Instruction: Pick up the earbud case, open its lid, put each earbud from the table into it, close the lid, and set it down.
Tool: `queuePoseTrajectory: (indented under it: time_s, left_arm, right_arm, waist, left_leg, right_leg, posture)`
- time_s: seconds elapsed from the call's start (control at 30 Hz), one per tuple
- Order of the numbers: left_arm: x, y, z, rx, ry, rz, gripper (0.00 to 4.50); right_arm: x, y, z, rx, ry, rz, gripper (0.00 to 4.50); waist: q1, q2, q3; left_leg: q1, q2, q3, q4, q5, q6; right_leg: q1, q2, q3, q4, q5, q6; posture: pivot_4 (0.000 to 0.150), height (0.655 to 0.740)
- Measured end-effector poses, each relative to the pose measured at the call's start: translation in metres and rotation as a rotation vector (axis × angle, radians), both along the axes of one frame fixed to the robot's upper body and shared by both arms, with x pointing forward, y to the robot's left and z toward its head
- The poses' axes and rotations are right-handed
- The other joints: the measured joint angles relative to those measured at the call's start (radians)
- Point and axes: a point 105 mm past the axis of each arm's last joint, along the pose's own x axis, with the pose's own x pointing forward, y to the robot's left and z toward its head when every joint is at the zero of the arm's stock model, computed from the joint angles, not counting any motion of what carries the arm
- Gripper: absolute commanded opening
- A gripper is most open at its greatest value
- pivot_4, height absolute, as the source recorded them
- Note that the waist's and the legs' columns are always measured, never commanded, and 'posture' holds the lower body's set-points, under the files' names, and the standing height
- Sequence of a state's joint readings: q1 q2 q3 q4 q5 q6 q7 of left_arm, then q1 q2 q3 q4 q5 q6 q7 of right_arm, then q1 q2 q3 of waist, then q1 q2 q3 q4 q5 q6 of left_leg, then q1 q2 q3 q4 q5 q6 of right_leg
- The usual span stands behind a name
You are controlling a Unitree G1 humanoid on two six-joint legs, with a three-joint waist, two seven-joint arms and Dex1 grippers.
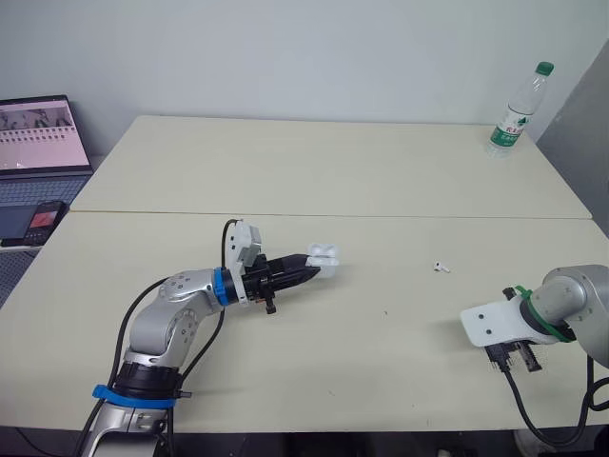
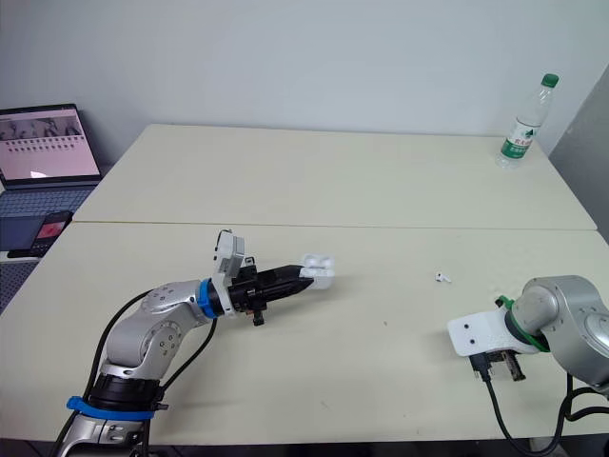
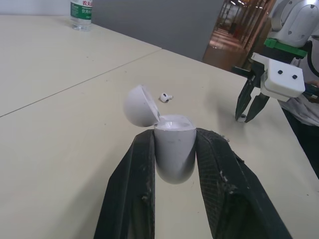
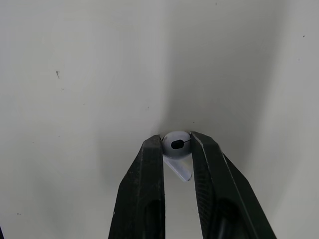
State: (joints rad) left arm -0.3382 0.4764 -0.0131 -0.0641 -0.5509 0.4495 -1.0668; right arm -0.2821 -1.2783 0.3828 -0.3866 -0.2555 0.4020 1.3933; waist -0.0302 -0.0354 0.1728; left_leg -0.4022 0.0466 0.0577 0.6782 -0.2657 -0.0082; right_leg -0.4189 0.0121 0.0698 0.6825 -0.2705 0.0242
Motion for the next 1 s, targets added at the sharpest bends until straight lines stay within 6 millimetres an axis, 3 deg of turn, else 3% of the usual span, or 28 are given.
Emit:
queuePoseTrajectory:
  time_s: [0.2,0.3,0.53,0.67,0.77,0.87,1.0]
  left_arm:
    - [0.001,0.000,0.001,0.001,-0.002,0.007,0.84]
    - [0.002,-0.001,0.002,-0.004,-0.005,0.014,0.84]
    - [0.010,-0.020,0.012,-0.090,-0.036,0.062,0.84]
    - [0.018,-0.025,0.017,-0.113,-0.077,0.116,0.84]
    - [0.029,-0.037,0.019,-0.133,-0.118,0.181,0.84]
    - [0.034,-0.052,0.019,-0.130,-0.171,0.209,0.84]
    - [0.039,-0.070,0.022,-0.144,-0.211,0.231,0.84]
  right_arm:
    - [0.001,0.001,0.000,0.014,-0.007,-0.021,0.38]
    - [0.010,0.015,0.005,0.128,-0.062,-0.054,0.38]
    - [0.052,0.066,0.049,0.569,-0.316,-0.188,0.38]
    - [0.070,0.079,0.070,0.794,-0.408,-0.330,0.38]
    - [0.087,0.095,0.104,1.099,-0.459,-0.485,0.38]
    - [0.093,0.101,0.131,1.340,-0.439,-0.609,0.38]
    - [0.092,0.112,0.135,1.537,-0.311,-0.744,0.38]
  waist:
    - [0.000,0.000,0.000]
    - [-0.001,0.000,0.000]
    - [0.001,0.000,0.000]
    - [0.000,0.000,0.000]
    - [0.000,0.000,0.000]
    - [0.001,0.000,0.000]
    - [0.002,0.000,-0.001]
  left_leg:
    - [0.000,0.000,0.000,0.000,0.000,0.000]
    - [0.001,0.000,0.000,0.001,0.000,0.000]
    - [0.002,-0.001,-0.002,0.002,0.000,0.000]
    - [0.002,-0.001,-0.002,0.002,0.000,0.000]
    - [0.002,-0.001,-0.003,0.002,0.000,0.000]
    - [0.002,-0.001,-0.005,0.001,0.000,0.000]
    - [0.001,-0.001,-0.005,0.000,0.000,0.000]
  right_leg:
    - [0.000,0.000,0.000,0.000,0.000,0.000]
    - [0.000,0.000,0.000,0.001,0.000,0.000]
    - [0.003,0.002,0.000,0.002,0.000,0.000]
    - [0.004,0.002,0.001,0.001,0.001,0.000]
    - [0.004,0.002,0.001,0.001,0.002,0.000]
    - [0.006,0.002,0.001,0.000,0.002,-0.001]
    - [0.005,0.002,0.001,0.000,0.002,-0.001]
  posture:
    - [0.150,0.7362]
    - [0.150,0.7362]
    - [0.150,0.7362]
    - [0.150,0.7362]
    - [0.150,0.7362]
    - [0.150,0.7362]
    - [0.150,0.7362]
